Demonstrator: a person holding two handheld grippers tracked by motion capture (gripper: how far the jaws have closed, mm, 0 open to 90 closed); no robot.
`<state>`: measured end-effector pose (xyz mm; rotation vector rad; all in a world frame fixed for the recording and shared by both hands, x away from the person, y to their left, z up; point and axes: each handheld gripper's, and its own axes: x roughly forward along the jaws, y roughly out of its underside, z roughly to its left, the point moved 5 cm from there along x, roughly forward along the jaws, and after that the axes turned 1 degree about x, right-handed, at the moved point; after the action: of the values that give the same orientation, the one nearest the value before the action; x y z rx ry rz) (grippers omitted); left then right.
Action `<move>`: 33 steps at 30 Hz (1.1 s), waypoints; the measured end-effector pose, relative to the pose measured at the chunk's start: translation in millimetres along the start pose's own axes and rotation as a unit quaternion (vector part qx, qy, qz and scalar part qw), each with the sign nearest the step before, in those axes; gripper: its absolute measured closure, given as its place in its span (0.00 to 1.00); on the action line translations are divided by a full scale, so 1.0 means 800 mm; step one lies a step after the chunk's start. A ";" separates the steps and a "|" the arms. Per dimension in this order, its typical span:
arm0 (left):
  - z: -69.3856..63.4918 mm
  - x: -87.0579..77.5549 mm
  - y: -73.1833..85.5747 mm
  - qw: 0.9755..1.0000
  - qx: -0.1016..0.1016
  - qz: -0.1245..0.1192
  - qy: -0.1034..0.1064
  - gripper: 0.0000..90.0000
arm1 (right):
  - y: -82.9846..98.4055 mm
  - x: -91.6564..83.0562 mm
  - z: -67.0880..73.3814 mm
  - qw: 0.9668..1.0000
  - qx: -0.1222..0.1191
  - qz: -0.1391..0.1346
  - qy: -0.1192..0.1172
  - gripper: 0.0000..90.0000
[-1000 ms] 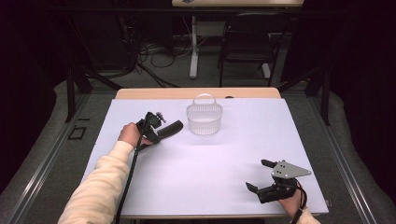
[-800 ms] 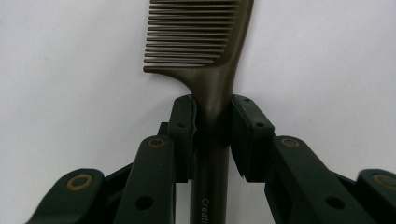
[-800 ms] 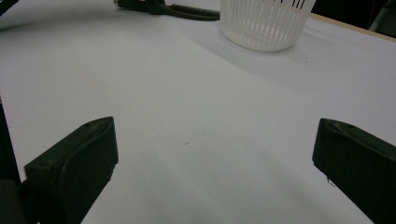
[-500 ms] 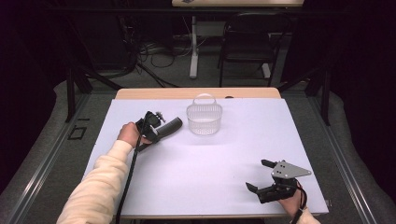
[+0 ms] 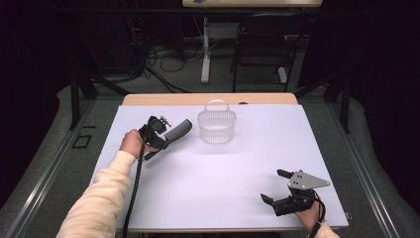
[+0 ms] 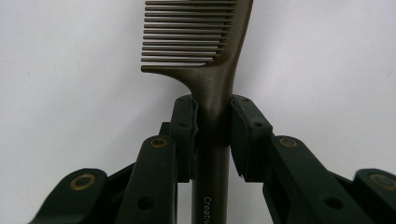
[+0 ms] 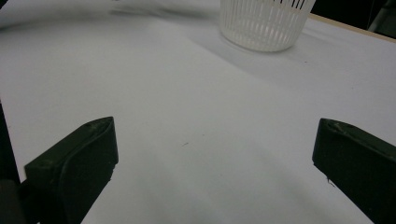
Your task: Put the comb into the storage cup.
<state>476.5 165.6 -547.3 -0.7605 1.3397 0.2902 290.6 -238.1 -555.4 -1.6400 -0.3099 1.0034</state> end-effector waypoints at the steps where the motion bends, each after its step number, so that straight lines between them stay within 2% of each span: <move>1: 0.000 -0.002 0.000 1.000 -0.002 -0.004 -0.001 0.80 | 0.000 0.000 0.000 1.000 0.001 0.000 0.000 0.00; 5: 0.000 -0.009 0.002 1.000 -0.012 -0.023 0.002 0.80 | 0.000 0.000 0.000 1.000 0.001 -0.001 0.001 0.00; 7: 0.000 -0.013 0.003 0.999 -0.020 -0.042 0.007 0.80 | 0.000 0.001 0.000 1.000 0.001 0.000 0.002 0.00; 13: -0.001 -0.019 0.004 0.996 -0.040 -0.074 0.009 0.80 | 0.000 0.001 0.000 1.000 0.000 -0.002 0.002 0.00; 23: -0.007 -0.026 0.001 0.993 -0.043 -0.106 0.010 0.80 | 0.000 0.001 0.000 1.000 -0.001 -0.001 0.003 0.00; 33: -0.015 -0.031 0.001 0.991 -0.046 -0.129 0.010 0.80 | 0.000 0.001 0.000 1.000 0.000 0.000 0.004 0.00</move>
<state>461.2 163.9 -524.8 -1.0063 1.2369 0.1393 290.7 -237.6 -555.6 -1.6445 -0.3048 0.9970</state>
